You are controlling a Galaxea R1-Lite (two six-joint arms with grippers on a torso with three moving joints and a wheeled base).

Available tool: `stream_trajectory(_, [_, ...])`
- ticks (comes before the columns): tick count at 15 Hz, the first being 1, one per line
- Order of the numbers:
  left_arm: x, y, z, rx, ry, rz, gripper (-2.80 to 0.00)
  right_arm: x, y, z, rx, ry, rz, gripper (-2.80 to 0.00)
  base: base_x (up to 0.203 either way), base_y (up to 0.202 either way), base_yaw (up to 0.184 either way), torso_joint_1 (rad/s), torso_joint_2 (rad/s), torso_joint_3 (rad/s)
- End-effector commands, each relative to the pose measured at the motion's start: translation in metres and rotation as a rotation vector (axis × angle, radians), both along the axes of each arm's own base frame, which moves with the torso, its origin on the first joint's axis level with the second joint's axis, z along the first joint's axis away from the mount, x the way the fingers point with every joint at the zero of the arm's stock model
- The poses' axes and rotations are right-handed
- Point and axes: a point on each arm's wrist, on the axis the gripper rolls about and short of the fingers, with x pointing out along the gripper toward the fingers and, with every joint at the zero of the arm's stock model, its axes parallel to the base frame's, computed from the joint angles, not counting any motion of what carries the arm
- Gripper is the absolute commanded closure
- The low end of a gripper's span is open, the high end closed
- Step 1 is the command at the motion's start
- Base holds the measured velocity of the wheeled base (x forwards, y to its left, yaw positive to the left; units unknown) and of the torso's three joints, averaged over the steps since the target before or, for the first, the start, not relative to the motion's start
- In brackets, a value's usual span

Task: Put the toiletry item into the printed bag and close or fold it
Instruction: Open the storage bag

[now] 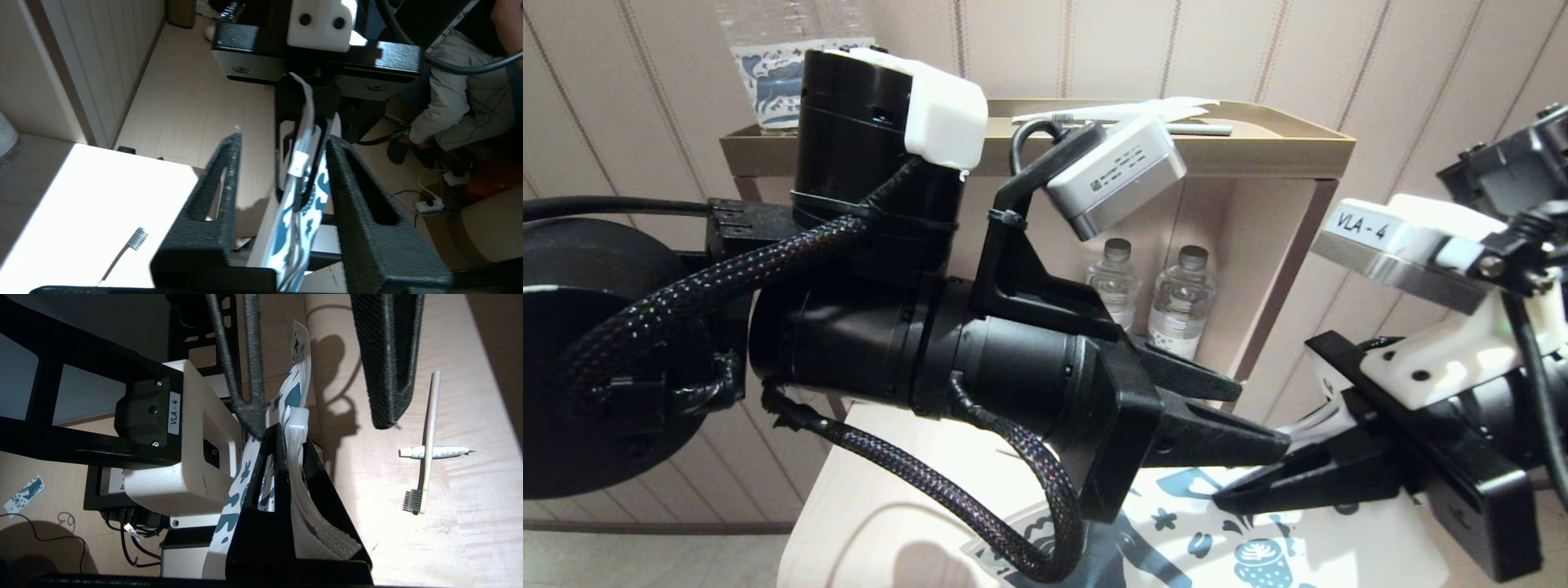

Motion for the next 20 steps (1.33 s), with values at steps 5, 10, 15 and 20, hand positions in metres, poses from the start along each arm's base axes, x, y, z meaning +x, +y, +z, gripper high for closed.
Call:
stream_trajectory(5, [0.001, 0.004, -0.004, 0.009, 0.008, 0.000, -2.80, -0.003, -0.001, 0.002, 0.006, -0.006, 0.009, 0.00, 0.000, 0.000, 0.000, 0.000, 0.00, 0.000])
stream_trajectory(10, [0.005, -0.001, -0.011, -0.012, -0.014, 0.001, -2.80, -0.002, -0.001, 0.001, 0.004, -0.004, 0.008, 0.00, 0.000, 0.000, 0.000, 0.000, 0.00, 0.000])
stream_trajectory(15, [0.004, -0.001, -0.014, -0.025, -0.023, -0.002, -2.80, -0.001, 0.000, 0.001, 0.003, -0.003, 0.008, 0.00, 0.000, 0.000, 0.000, 0.000, 0.00, 0.000])
stream_trajectory(20, [0.002, 0.000, -0.016, -0.020, -0.021, -0.006, -2.80, 0.000, 0.000, 0.001, 0.004, -0.003, 0.008, 0.00, 0.000, 0.000, 0.000, 0.000, 0.00, 0.000])
